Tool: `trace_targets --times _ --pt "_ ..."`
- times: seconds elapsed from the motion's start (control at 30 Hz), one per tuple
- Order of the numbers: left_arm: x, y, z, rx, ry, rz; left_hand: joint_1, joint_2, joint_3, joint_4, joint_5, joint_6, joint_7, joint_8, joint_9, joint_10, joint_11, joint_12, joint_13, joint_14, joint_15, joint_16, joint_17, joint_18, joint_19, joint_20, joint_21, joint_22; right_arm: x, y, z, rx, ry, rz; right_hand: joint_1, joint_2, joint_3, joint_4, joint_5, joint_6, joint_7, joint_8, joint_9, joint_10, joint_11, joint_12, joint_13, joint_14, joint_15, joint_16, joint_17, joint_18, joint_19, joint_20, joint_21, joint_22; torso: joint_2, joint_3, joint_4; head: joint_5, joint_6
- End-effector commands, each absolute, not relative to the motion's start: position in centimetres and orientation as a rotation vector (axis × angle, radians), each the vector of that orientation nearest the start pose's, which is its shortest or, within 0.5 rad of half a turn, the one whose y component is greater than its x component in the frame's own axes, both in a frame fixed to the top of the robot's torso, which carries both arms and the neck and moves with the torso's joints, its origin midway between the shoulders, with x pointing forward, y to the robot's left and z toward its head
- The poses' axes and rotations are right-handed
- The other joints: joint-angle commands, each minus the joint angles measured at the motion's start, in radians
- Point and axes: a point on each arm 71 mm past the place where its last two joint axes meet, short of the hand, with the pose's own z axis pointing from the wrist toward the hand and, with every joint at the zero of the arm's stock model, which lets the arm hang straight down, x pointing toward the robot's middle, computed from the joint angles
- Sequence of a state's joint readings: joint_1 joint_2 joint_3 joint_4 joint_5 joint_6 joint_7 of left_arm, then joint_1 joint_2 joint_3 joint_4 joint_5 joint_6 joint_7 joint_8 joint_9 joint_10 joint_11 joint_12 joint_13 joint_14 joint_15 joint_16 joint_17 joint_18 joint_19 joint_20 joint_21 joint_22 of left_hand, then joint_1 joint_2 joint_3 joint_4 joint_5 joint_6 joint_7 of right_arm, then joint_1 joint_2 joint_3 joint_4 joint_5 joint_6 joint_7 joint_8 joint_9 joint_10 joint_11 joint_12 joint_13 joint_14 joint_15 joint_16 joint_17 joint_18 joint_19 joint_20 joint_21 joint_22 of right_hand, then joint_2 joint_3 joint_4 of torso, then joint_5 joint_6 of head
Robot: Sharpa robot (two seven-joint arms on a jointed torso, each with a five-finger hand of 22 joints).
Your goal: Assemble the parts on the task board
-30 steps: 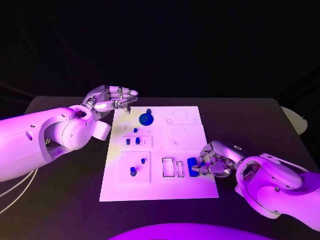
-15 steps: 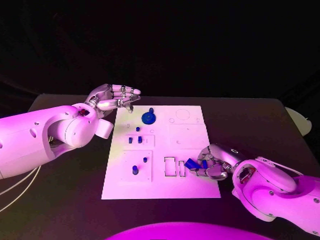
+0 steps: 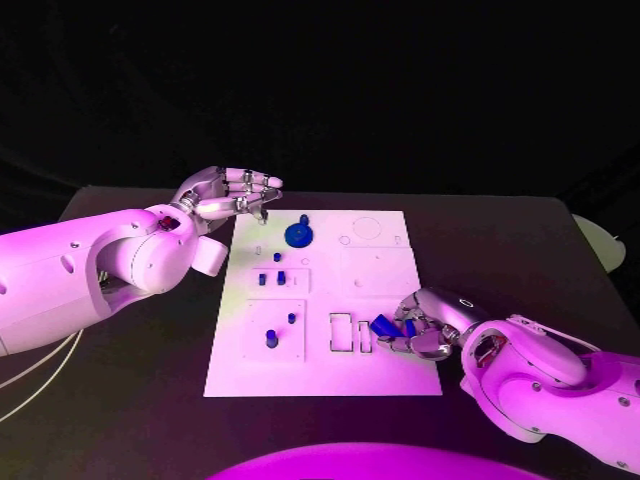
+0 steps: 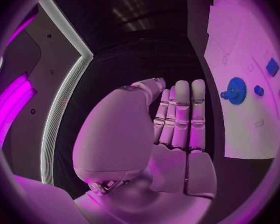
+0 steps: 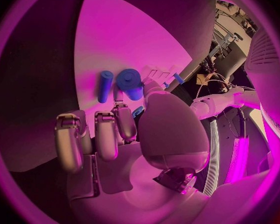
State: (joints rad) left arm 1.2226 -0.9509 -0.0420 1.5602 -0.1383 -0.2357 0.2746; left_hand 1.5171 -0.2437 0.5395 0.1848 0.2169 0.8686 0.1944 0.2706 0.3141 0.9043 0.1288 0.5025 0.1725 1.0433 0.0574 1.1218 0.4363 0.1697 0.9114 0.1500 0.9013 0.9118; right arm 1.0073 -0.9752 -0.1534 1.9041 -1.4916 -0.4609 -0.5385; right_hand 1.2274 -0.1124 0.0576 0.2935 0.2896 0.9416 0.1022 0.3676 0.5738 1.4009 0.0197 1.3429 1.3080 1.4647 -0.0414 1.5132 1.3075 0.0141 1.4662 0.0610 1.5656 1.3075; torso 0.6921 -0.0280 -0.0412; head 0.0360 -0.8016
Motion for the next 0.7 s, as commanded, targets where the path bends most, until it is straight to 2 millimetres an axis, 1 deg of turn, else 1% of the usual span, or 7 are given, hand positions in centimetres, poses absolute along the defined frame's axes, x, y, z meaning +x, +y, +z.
trace_targets --times 0.03,0.1,0.23,0.37,0.47,0.63,0.7 --pt "48.2 24.4 -16.9 -1.012 1.554 -1.473 -0.007 0.000 0.006 -0.003 0.001 -0.002 0.001 -0.003 0.002 -0.006 0.002 0.004 -0.001 -0.001 -0.003 -0.006 -0.001 0.015 0.001 -0.002 -0.004 -0.001 35.3 -18.2 -26.6 0.123 1.919 0.528 0.019 0.015 0.003 -0.003 0.011 0.008 -0.007 0.007 -0.001 0.009 -0.001 0.009 0.031 0.083 -0.006 0.006 0.143 -0.014 0.105 0.000 0.005 0.263 -0.001 -0.0003 -0.0003 -0.001 0.001" --pt "48.2 24.4 -16.9 -1.013 1.554 -1.473 -0.010 0.000 0.006 -0.002 0.001 -0.001 0.001 -0.003 0.002 -0.006 0.002 0.006 -0.002 -0.001 -0.003 -0.005 -0.002 0.015 0.001 -0.002 -0.005 -0.001 35.2 -18.2 -26.4 0.135 1.897 0.539 0.033 0.025 0.010 -0.004 0.018 0.015 -0.010 0.010 -0.001 0.016 -0.004 0.016 0.039 0.084 -0.008 0.007 0.146 -0.014 0.105 -0.001 0.005 0.263 0.000 -0.0002 -0.0004 -0.001 0.001" --pt "48.2 24.4 -16.9 -1.013 1.554 -1.472 -0.010 0.000 0.006 -0.002 0.001 -0.001 0.001 -0.003 0.002 -0.006 0.002 0.006 -0.002 -0.001 -0.003 -0.005 -0.002 0.015 0.001 -0.002 -0.005 -0.001 34.9 -18.2 -25.6 0.159 1.854 0.570 0.047 0.037 0.020 -0.003 0.016 0.025 -0.015 0.013 -0.002 0.024 -0.008 0.024 0.049 0.085 -0.012 0.009 0.149 -0.014 0.105 -0.004 0.005 0.263 -0.001 0.0002 -0.0008 -0.001 0.001" --pt "48.2 24.4 -16.9 -1.013 1.554 -1.472 -0.010 0.000 0.006 -0.002 0.001 -0.001 0.001 -0.003 0.002 -0.006 0.002 0.006 -0.002 -0.001 -0.003 -0.005 -0.002 0.015 0.001 -0.002 -0.005 -0.001 34.6 -17.9 -24.7 0.176 1.826 0.603 0.049 0.041 0.024 -0.002 0.018 0.029 -0.017 0.014 -0.002 0.028 -0.010 0.028 0.053 0.085 -0.013 0.010 0.151 -0.014 0.105 -0.005 0.005 0.263 -0.001 -0.0004 -0.0018 -0.002 0.003" --pt "48.2 24.3 -16.9 -1.012 1.555 -1.474 -0.010 0.000 0.006 -0.002 0.001 -0.001 0.001 -0.003 0.002 -0.006 0.002 0.006 -0.002 -0.001 -0.003 -0.005 -0.002 0.015 0.001 -0.002 -0.005 -0.001 34.4 -17.4 -24.1 0.184 1.817 0.634 0.048 0.045 0.026 -0.001 0.024 0.032 -0.018 0.015 -0.003 0.029 -0.011 0.029 0.055 0.085 -0.014 0.010 0.152 -0.014 0.105 -0.006 0.005 0.263 -0.001 -0.0001 -0.0003 -0.003 0.003" --pt "48.2 24.2 -16.9 -1.011 1.556 -1.477 -0.010 0.000 0.006 -0.002 0.001 -0.001 0.001 -0.003 0.002 -0.006 0.002 0.006 -0.002 -0.001 -0.003 -0.005 -0.002 0.015 0.001 -0.002 -0.005 -0.001 34.3 -16.4 -24.0 0.184 1.836 0.665 0.045 0.049 0.028 -0.001 0.031 0.038 -0.020 0.016 -0.004 0.033 -0.013 0.032 0.059 0.085 -0.016 0.011 0.153 -0.014 0.105 -0.008 0.005 0.263 0.000 0.0000 0.0005 -0.004 0.002" --pt "48.2 24.2 -17.0 -1.011 1.557 -1.477 -0.011 0.001 0.007 -0.002 0.001 -0.002 0.001 -0.003 0.002 -0.007 0.002 0.006 -0.002 0.000 -0.002 -0.005 -0.003 0.015 0.001 -0.002 -0.005 -0.001 34.4 -16.0 -24.1 0.179 1.853 0.675 0.042 0.050 0.028 0.000 0.032 0.039 -0.020 0.016 -0.004 0.033 -0.013 0.031 0.058 0.085 -0.016 0.010 0.151 -0.014 0.105 -0.008 0.005 0.263 0.000 -0.0009 0.0004 -0.002 0.002"
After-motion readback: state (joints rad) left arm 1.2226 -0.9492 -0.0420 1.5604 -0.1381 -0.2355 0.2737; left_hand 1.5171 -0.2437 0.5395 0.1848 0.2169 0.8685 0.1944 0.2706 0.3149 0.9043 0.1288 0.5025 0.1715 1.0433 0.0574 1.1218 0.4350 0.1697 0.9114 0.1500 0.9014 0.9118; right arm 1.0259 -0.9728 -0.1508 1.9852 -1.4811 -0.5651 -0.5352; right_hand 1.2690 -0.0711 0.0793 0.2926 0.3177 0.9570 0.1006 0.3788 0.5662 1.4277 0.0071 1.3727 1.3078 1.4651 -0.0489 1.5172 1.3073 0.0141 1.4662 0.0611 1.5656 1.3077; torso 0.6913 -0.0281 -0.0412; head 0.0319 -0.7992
